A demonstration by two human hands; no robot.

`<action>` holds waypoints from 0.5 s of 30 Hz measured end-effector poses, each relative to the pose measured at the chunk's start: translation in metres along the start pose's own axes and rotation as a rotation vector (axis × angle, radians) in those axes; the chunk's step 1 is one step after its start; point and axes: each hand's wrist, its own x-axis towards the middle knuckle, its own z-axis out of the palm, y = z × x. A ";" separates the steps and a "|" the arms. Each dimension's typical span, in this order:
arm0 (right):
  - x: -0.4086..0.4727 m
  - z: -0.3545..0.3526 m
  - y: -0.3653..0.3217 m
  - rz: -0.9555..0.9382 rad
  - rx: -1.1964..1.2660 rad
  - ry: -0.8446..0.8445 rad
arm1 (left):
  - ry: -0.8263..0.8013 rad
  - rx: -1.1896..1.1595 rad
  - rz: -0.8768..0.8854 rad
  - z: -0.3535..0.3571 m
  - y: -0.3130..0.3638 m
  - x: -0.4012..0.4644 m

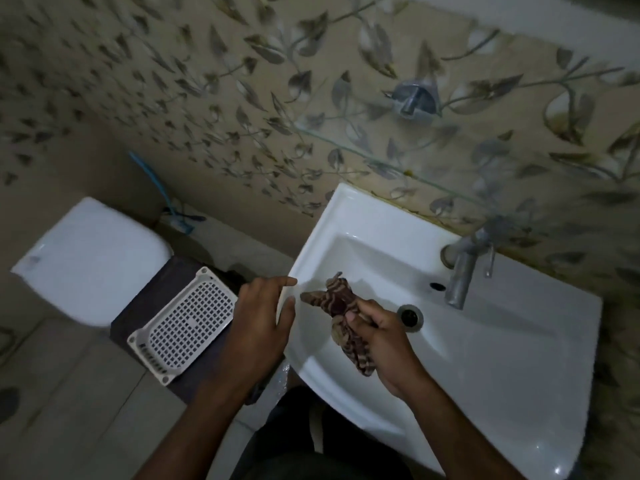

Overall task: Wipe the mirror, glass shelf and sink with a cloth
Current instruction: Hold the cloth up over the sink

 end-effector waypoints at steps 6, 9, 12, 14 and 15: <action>0.022 0.067 -0.014 0.069 0.145 -0.218 | 0.186 -0.054 -0.211 -0.033 -0.033 -0.052; 0.032 0.109 -0.022 0.126 0.189 -0.309 | 0.266 -0.072 -0.354 -0.056 -0.066 -0.076; 0.044 0.157 -0.020 0.166 0.176 -0.405 | 0.326 -0.092 -0.459 -0.080 -0.102 -0.098; 0.057 0.191 -0.009 0.179 0.096 -0.423 | 0.313 -0.091 -0.519 -0.092 -0.129 -0.109; 0.065 0.209 -0.001 0.178 0.037 -0.426 | 0.302 -0.091 -0.544 -0.096 -0.143 -0.113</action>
